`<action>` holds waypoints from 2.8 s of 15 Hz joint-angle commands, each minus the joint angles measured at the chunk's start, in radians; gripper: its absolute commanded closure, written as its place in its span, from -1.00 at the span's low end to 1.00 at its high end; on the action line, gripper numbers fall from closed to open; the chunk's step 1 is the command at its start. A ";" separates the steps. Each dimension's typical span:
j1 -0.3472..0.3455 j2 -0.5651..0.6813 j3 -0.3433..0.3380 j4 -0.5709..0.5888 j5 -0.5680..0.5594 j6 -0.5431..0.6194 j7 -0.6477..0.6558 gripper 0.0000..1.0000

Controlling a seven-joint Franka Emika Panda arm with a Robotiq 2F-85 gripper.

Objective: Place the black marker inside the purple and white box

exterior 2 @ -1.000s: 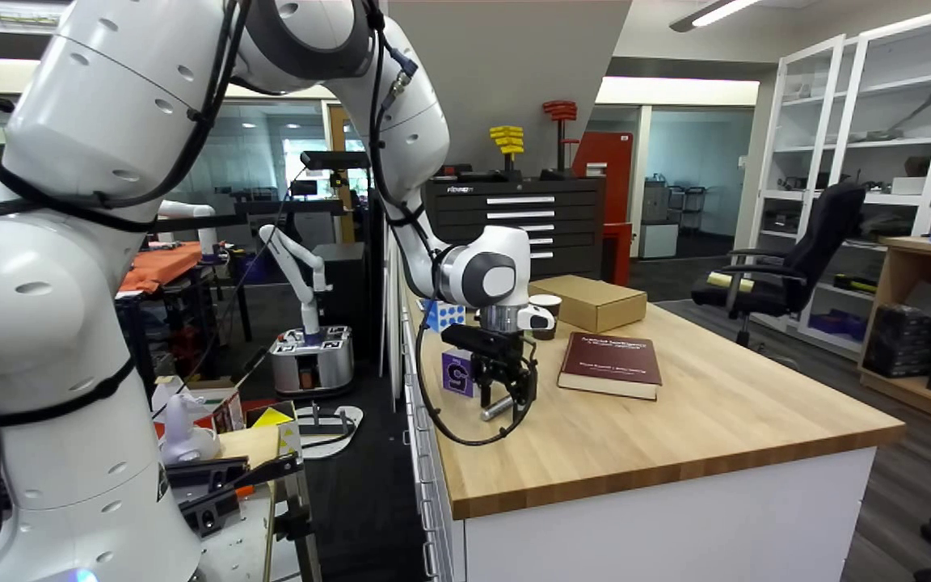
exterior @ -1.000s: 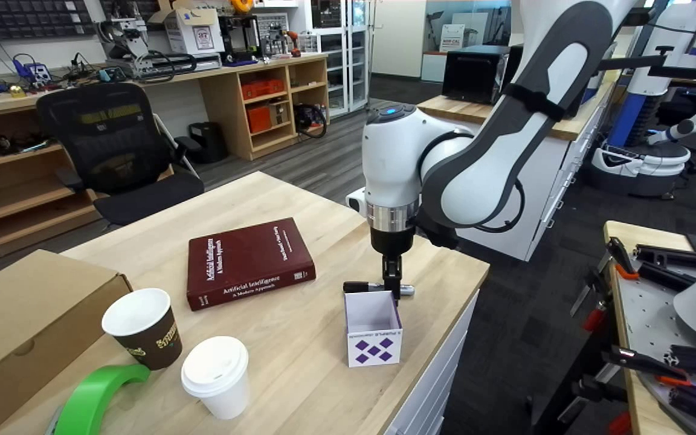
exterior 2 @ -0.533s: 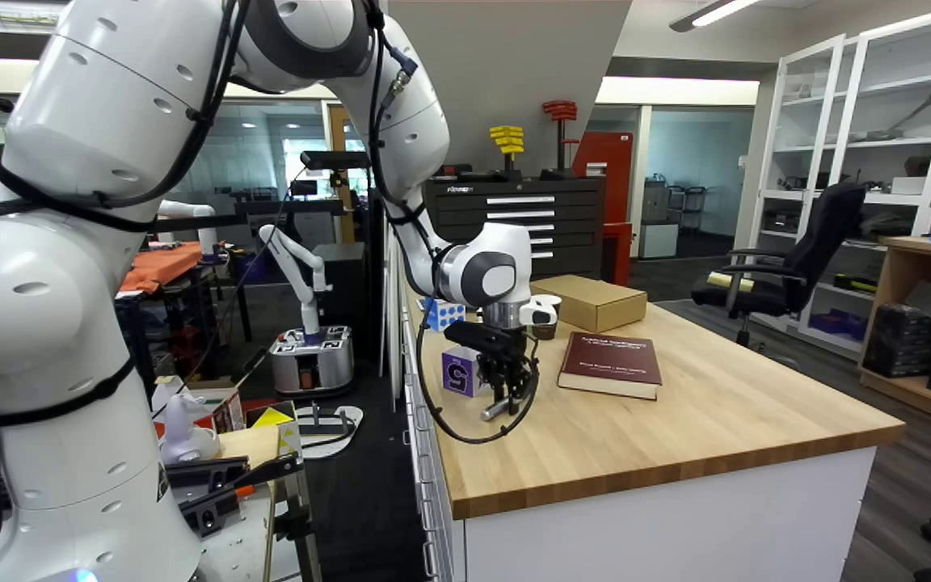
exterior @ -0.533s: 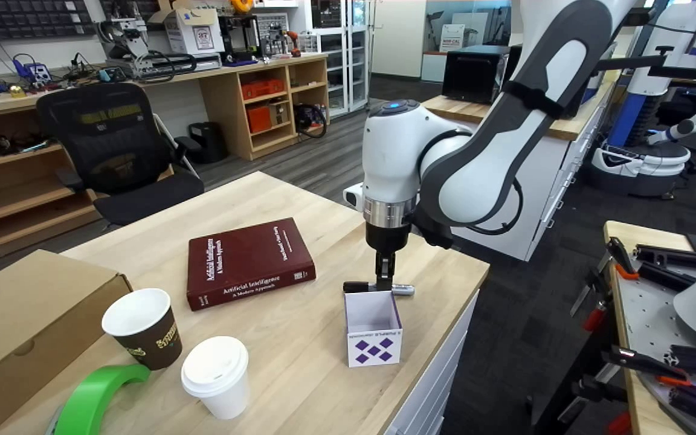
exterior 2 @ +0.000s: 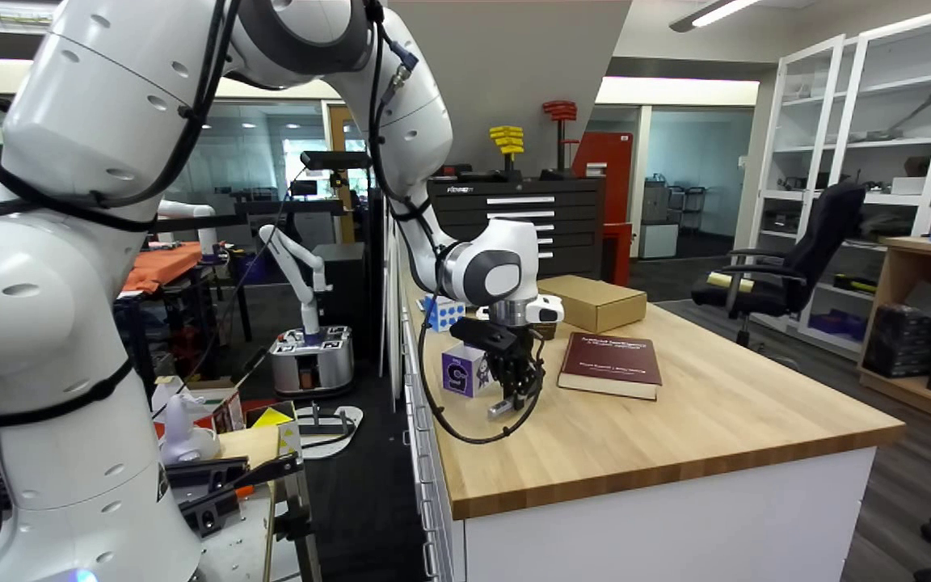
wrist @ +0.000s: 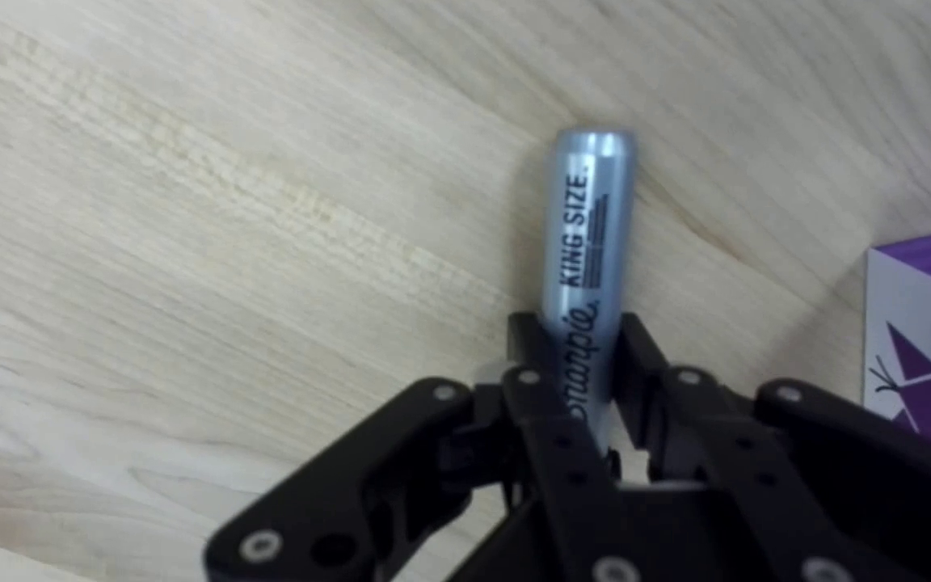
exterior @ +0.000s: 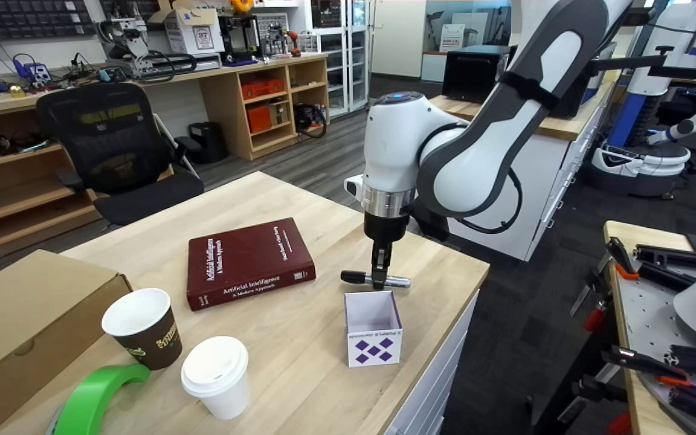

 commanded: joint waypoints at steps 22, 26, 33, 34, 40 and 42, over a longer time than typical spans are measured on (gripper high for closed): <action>0.030 -0.193 0.125 0.233 -0.084 -0.696 -0.453 0.88; 0.038 -0.145 0.125 0.297 -0.096 -0.819 -0.524 0.88; 0.077 0.026 0.125 0.479 -0.158 -1.006 -0.569 0.88; 0.084 0.050 0.125 0.508 -0.166 -1.025 -0.576 0.88; 0.128 0.168 0.121 0.669 -0.218 -1.113 -0.591 0.88; 0.145 0.212 0.120 0.730 -0.233 -1.158 -0.602 0.88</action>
